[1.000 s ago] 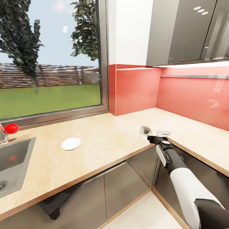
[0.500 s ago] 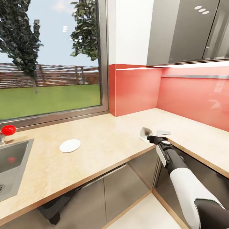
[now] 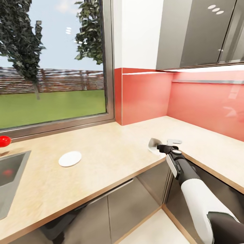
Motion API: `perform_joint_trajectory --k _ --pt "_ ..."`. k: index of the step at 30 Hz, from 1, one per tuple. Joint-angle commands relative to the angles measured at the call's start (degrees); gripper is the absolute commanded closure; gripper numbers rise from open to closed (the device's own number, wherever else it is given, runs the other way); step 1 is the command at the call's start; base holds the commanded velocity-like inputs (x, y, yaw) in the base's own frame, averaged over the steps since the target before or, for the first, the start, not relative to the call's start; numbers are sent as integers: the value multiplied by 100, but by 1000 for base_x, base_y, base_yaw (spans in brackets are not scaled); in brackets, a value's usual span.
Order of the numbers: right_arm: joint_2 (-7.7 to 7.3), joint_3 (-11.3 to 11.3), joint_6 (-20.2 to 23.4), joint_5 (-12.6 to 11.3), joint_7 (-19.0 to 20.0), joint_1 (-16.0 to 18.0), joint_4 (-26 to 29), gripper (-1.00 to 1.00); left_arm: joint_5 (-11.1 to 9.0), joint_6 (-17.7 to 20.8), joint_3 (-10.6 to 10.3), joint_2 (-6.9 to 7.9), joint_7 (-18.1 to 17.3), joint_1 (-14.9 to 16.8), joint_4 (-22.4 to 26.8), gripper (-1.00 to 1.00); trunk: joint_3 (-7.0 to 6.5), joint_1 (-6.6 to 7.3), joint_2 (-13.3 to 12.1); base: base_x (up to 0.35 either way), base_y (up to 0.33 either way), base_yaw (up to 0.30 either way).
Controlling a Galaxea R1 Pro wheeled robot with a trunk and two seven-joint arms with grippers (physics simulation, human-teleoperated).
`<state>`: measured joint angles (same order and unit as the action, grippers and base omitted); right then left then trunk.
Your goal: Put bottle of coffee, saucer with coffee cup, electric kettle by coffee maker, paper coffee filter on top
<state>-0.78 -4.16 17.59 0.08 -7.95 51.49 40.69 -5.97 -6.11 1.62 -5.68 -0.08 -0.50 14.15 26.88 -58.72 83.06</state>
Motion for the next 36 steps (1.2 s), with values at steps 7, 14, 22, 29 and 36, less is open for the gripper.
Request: perform_joint_trajectory --k 7,14,22,29,36 --pt "-1 3 34 7 -19 1 4 -100 -45 -4 14 -3 -1 -2 9 -100 5 -1 2 33 -25 0" --pt "-1 8 34 24 -23 1 1 -100 -45 -4 14 -3 -1 -2 9 -100 5 -1 2 5 -4 0" --pt "-1 19 47 232 -56 1 -7 -100 -45 -4 14 -3 -1 -2 9 -100 5 -1 2 0 0 0" --pt "-1 13 51 857 -57 1 -14 -100 -45 -4 14 -3 -1 -2 9 -100 5 -1 2 0 0 0" --pt "4 9 51 933 -57 1 -16 -100 -45 -4 14 -3 -1 -2 9 -100 5 -1 2 0 0 0"
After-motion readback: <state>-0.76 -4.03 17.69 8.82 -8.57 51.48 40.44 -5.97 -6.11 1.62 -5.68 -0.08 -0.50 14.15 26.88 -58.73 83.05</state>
